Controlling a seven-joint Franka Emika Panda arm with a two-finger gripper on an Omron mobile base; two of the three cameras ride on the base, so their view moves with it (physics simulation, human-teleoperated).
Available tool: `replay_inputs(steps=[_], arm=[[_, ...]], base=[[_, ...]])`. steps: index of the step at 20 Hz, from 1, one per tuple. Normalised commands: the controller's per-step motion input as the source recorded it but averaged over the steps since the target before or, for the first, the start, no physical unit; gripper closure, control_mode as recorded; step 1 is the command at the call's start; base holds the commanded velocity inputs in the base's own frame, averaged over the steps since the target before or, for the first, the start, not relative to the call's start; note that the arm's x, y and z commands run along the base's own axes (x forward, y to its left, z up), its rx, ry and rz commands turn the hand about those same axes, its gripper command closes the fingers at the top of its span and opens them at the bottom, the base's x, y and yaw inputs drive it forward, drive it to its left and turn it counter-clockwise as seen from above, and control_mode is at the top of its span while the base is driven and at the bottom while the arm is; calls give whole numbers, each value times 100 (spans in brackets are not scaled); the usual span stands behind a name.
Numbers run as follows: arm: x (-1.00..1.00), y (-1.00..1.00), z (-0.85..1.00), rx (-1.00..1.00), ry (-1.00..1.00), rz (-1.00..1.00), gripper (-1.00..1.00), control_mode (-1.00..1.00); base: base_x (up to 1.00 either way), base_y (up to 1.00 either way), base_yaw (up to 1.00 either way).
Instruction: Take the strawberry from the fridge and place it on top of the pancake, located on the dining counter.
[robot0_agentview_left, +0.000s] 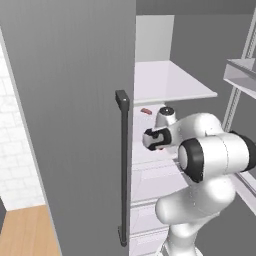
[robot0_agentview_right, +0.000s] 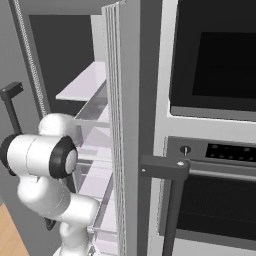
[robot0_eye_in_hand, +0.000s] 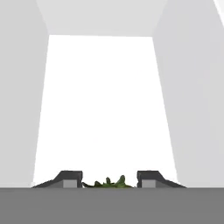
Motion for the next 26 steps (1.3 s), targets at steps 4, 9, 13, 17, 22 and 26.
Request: replay_inputs(steps=[4, 9, 13, 17, 22, 26], arm=[[-63, 0, 44, 12, 0, -2, 100, -100], [-54, 10, 94, 6, 4, 1, 100, -100], [-97, 2, 77, 0, 0, 3, 100, -100], [-100, 14, 58, -2, 0, 1, 100, -100], [-100, 46, 49, -7, 0, 0, 100, -100], [-100, -15, 68, -1, 0, 0, 100, -100]], base=[[0, 0, 0], [0, 0, 0], [0, 0, 0], [0, 0, 0], [0, 0, 0], [0, 0, 0]])
